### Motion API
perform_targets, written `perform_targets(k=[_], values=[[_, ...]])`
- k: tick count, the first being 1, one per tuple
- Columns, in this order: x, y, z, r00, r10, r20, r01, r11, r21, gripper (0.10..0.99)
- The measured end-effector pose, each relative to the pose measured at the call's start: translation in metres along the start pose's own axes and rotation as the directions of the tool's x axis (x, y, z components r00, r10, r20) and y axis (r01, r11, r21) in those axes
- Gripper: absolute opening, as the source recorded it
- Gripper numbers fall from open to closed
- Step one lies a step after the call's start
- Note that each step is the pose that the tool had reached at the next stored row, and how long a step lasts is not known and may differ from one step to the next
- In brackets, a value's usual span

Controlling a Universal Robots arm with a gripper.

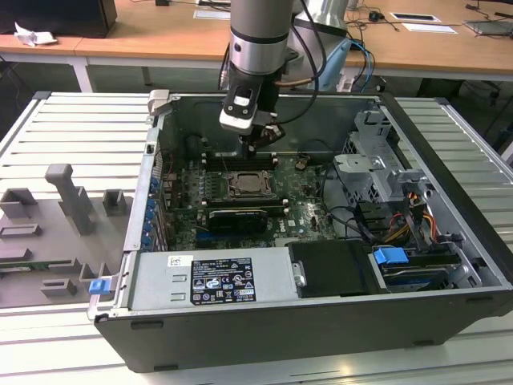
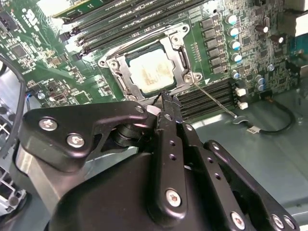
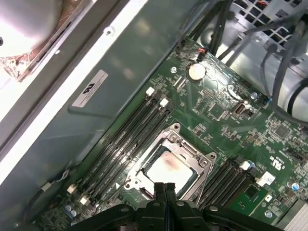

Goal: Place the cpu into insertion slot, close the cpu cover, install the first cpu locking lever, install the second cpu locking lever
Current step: 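Install the first cpu locking lever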

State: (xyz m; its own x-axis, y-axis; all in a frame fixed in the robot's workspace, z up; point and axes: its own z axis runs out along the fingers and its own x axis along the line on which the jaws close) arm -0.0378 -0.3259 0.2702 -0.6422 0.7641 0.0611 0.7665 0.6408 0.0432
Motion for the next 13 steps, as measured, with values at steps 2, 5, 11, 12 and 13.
perform_targets(k=[2,5,11,12,13], values=[[0.0,0.0,0.0,0.9998,-0.02,-0.0009,0.02,0.9998,0.001,0.106],[0.0,0.0,0.0,0.998,-0.064,-0.0029,0.064,0.998,0.004,0.106],[0.0,0.0,0.0,0.9912,-0.133,-0.0063,0.133,0.9911,0.008,0.106],[0.0,0.0,0.0,0.9896,-0.144,-0.0069,0.144,0.9896,0.008,0.106],[0.0,0.0,0.0,0.988,-0.155,-0.0074,0.155,0.9879,0.009,0.106]])
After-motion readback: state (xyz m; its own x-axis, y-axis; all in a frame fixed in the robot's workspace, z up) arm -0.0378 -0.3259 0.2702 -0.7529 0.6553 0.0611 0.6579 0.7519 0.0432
